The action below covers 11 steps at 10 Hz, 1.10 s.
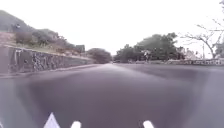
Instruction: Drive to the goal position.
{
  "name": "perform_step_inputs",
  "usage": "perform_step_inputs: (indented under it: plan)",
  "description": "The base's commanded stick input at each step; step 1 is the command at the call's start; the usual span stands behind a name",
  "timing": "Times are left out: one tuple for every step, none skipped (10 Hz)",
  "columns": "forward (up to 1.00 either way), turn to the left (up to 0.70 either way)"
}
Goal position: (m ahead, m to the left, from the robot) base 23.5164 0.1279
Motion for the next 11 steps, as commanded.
perform_step_inputs:
  plan:
    - [0.70,0.00]
    - [0.70,0.00]
    - [0.70,0.00]
    - [0.70,0.00]
    - [0.70,0.00]
    - [0.70,0.00]
    - [0.70,0.00]
    - [0.70,0.00]
    - [0.70,0.00]
    - [0.70,0.00]
    - [0.70,0.00]
